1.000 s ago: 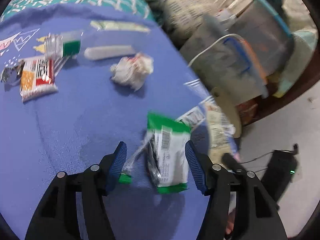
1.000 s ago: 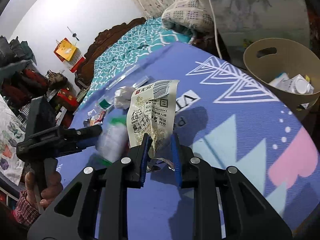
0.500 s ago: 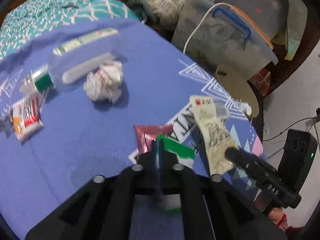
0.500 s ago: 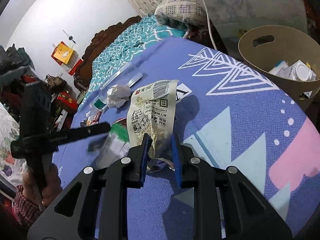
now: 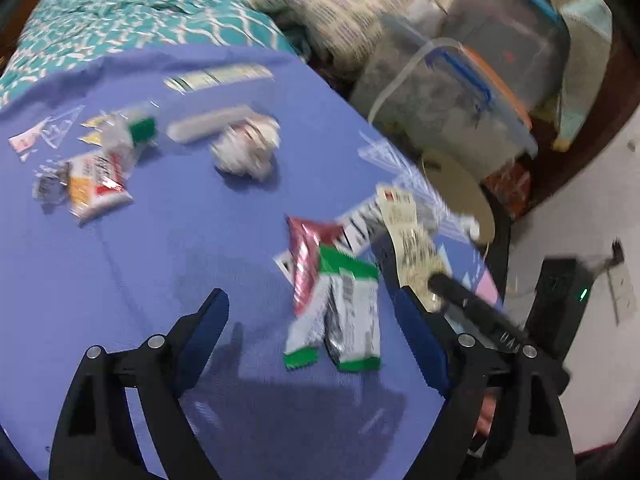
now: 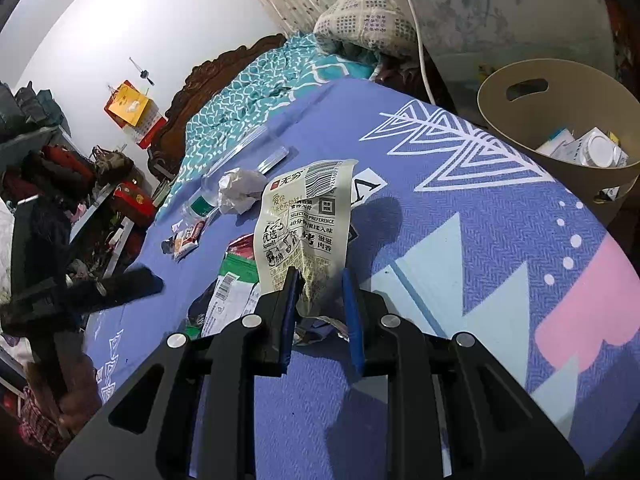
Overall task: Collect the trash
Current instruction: 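Carry the wrappers and snack bag to the wastebasket and release them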
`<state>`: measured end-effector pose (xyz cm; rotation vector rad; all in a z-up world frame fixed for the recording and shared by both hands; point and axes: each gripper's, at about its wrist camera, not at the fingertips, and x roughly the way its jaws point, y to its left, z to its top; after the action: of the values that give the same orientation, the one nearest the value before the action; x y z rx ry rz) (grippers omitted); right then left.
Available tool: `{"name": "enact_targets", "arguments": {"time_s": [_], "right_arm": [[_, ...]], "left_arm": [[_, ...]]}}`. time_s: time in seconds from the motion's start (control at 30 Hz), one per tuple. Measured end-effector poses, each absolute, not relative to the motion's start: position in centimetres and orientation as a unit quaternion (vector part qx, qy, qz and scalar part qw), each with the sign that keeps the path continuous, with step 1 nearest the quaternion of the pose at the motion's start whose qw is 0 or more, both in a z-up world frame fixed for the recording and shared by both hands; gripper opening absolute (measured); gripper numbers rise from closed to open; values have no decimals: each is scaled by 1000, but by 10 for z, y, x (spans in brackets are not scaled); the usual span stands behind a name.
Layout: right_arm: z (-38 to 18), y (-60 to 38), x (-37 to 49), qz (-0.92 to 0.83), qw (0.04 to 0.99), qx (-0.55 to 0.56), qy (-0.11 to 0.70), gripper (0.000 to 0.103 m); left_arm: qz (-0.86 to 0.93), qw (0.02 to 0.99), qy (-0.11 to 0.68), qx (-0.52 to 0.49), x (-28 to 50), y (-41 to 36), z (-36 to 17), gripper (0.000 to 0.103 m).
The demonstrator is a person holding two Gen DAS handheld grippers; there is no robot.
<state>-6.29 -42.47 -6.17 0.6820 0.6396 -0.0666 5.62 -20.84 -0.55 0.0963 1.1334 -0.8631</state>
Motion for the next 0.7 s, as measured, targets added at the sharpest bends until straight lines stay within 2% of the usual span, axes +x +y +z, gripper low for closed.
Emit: {"name": "enact_targets", "arguments": {"time_s": [0.03,0.1,0.2,0.27,0.53,0.7], "right_arm": [[-62,-424,-64,-32,891,331,308,25],[-61,-424,-67,-33,891,333,307,25],[-60,-424,-71,-34,891,334,305,25],[-61,-426,-71,-33,891,335,306,25],[-57,-434,-79,-37,894,341,287,25],[-49,-466,-95,-83,896,350,259,25]], "left_arm": [[-397,752,524,48,53,-210,-10,75],[-398,739,540,65,45,-218,-23,51],[-390,737,545,91,31,-221,-36,36],[-407,720,557,79,27,-219,-38,12],[-446,748,488,68,7,-201,19,11],[-477,746,458,79,13,-230,46,11]]}}
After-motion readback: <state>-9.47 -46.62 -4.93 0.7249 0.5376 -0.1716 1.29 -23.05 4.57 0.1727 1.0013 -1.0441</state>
